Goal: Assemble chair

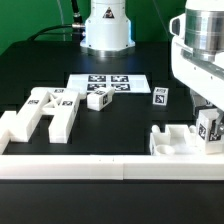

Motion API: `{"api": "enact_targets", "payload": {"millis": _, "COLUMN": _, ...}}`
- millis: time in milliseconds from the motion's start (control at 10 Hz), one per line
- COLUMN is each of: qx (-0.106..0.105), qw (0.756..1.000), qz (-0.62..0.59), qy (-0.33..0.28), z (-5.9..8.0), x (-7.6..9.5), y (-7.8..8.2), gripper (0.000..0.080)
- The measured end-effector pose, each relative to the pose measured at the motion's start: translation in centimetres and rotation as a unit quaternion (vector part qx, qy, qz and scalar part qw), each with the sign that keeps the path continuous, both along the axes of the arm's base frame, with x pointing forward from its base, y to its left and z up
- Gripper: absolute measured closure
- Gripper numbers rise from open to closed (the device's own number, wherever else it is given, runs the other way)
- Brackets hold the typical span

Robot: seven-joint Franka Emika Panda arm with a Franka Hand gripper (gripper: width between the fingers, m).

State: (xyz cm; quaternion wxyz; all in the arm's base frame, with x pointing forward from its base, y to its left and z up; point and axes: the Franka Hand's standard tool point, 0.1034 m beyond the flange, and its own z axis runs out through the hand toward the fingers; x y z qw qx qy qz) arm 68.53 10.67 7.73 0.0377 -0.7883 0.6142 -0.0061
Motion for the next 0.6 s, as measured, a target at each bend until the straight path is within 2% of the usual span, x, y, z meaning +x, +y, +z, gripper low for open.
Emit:
{"api": "enact_targets", "payload": {"millis": 100, "qx": -0.002, "qw": 0.999, "qz": 0.034, "qy": -0.001, "z": 0.00, "x": -0.02, "y": 0.10, "gripper": 0.0187}}
{"api": "enact_targets", "payload": {"millis": 600, "qx": -0.013, "qw": 0.961, "qz": 0.275, "qy": -0.015, "z": -0.02, "x": -0.14, "y": 1.02, "gripper": 0.0151}}
